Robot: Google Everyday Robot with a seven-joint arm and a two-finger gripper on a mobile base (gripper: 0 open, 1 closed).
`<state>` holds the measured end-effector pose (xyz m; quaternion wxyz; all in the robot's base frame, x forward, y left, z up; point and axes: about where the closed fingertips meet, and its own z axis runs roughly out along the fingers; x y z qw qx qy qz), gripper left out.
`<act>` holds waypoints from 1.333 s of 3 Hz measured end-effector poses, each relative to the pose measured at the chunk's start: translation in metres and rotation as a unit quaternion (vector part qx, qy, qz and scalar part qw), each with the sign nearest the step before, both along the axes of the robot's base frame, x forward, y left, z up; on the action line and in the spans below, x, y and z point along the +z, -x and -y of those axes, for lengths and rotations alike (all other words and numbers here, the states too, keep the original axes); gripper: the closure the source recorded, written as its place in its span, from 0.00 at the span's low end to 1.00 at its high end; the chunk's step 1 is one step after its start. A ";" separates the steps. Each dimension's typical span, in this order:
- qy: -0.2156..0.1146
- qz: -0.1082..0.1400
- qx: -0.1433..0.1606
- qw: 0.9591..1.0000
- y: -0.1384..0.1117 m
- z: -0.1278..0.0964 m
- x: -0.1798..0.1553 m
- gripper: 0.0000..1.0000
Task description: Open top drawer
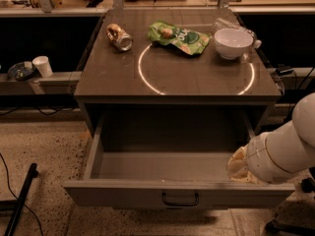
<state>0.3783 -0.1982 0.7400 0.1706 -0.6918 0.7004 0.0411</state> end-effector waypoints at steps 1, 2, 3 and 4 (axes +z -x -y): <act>0.000 0.008 0.022 1.000 -0.014 -0.015 0.017 0.53; 0.000 0.009 0.024 1.000 -0.015 -0.017 0.019 0.30; 0.000 0.009 0.024 1.000 -0.015 -0.017 0.019 0.07; 0.000 0.009 0.024 1.000 -0.015 -0.017 0.019 0.00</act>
Offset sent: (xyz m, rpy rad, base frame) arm 0.0122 0.0138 0.0158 0.0004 -0.0135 0.0402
